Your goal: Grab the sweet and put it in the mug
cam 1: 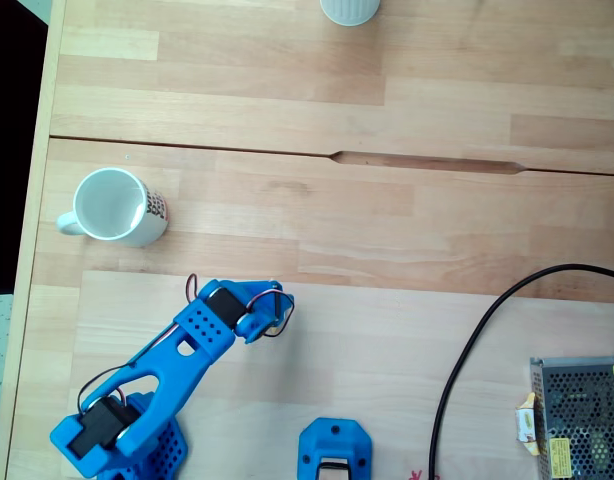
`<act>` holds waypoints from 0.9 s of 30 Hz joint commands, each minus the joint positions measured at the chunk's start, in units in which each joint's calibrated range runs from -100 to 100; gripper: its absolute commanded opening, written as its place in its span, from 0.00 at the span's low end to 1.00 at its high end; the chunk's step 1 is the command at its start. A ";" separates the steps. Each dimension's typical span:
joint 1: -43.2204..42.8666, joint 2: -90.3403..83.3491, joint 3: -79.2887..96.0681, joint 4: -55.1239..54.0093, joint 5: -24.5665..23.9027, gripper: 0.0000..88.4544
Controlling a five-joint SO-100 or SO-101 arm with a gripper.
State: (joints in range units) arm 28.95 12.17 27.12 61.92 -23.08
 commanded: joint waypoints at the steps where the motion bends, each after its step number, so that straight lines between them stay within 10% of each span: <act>1: -0.19 -1.41 -0.18 0.34 -0.05 0.24; 27: 4.38 -0.21 0.18 5.74 0.39 0.23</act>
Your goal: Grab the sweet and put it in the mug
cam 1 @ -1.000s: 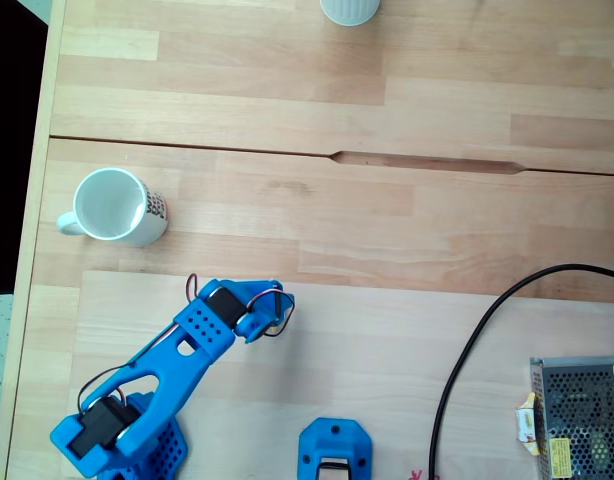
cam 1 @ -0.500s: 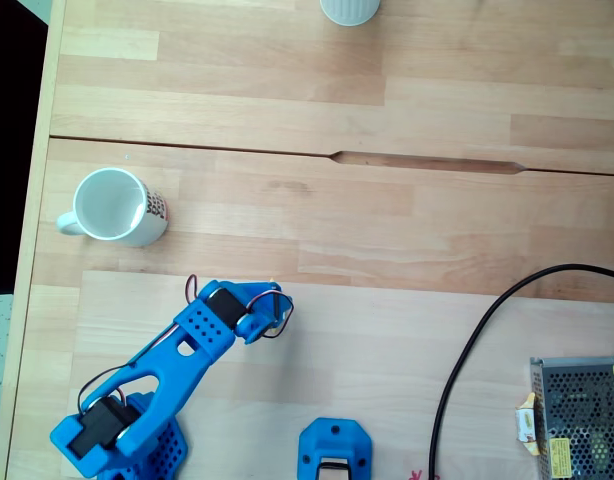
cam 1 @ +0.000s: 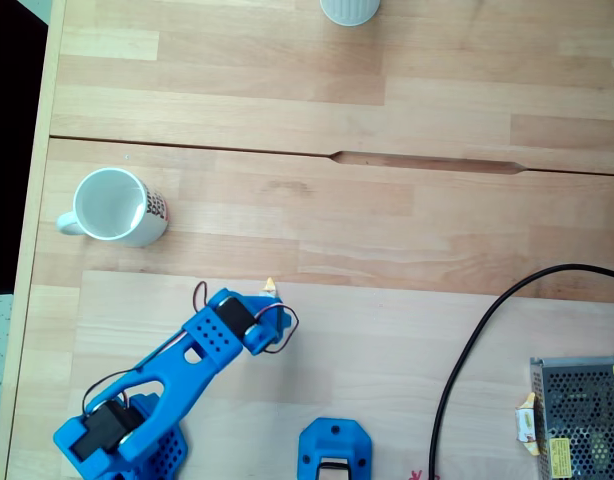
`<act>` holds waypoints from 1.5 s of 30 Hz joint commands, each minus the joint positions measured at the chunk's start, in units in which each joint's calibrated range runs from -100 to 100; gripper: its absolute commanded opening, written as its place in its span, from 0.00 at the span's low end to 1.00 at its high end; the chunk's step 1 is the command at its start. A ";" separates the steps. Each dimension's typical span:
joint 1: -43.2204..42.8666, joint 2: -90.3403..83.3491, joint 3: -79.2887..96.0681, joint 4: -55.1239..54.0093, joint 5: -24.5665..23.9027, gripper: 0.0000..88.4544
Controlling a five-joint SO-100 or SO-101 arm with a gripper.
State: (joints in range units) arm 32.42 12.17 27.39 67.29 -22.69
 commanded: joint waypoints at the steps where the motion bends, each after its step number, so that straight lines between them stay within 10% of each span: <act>1: 0.91 -0.21 -0.09 0.29 0.00 0.23; 45: 0.84 3.92 -8.39 0.21 -0.39 0.23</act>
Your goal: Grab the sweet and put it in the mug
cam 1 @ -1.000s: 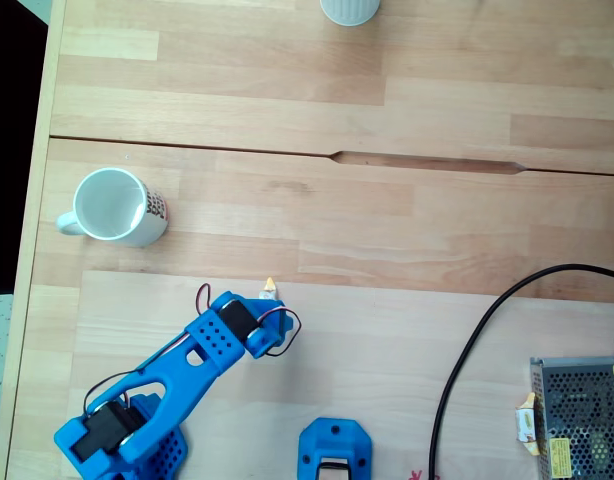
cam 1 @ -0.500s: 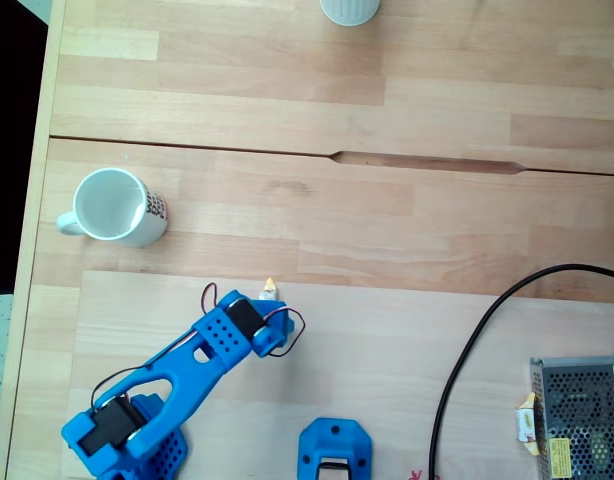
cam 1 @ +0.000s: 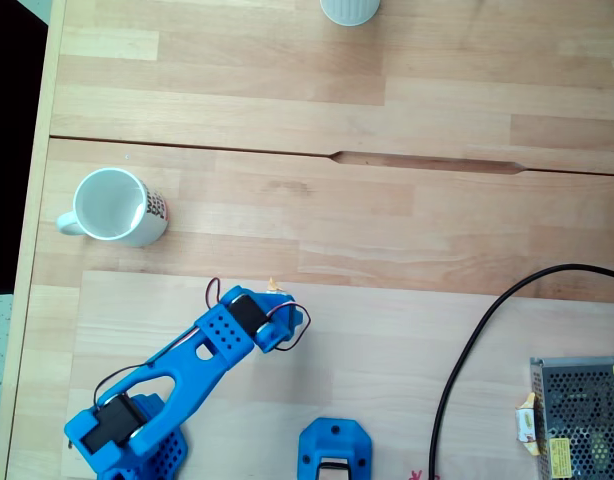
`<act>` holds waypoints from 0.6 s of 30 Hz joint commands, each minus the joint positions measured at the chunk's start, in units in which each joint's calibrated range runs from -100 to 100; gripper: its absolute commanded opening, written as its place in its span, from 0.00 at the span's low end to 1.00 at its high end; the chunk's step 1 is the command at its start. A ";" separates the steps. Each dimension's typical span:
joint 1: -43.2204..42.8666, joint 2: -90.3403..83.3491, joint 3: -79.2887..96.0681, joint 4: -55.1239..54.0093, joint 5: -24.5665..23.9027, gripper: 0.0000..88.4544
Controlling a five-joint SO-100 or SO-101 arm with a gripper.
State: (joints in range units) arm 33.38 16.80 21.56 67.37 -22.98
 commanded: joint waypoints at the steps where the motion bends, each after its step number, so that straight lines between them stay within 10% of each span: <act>1: -0.12 -0.62 -2.47 0.13 -0.10 0.23; 18: -0.12 -0.62 -3.54 -0.60 0.20 0.23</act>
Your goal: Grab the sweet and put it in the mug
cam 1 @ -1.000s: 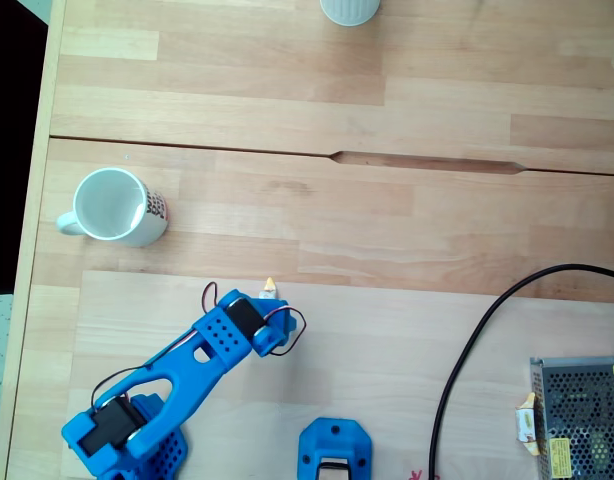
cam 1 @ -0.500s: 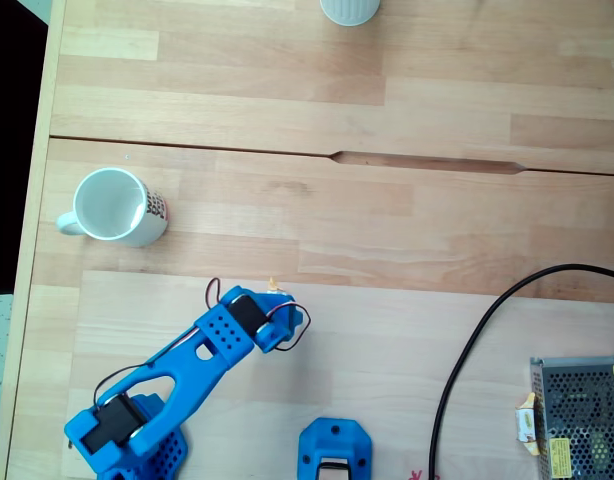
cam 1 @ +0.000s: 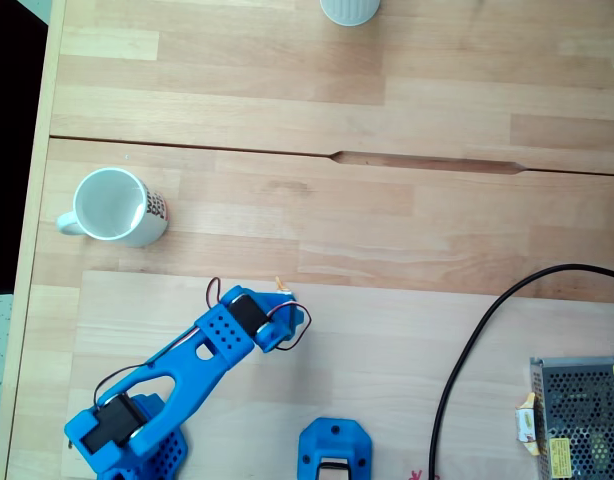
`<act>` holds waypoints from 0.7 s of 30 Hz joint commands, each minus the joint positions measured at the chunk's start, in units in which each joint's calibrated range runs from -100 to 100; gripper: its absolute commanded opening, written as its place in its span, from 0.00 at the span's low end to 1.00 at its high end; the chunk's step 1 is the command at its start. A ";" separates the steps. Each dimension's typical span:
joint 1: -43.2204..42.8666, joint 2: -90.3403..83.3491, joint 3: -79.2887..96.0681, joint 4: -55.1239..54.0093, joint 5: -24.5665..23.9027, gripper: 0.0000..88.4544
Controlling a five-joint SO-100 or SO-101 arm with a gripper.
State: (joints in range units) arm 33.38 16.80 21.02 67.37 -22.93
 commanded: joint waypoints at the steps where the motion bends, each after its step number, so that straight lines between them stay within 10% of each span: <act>1: -0.12 -0.62 -3.00 -1.65 0.24 0.23; 21: -0.12 -0.45 -1.84 -6.00 0.34 0.12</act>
State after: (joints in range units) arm 33.38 16.80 21.02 61.92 -22.69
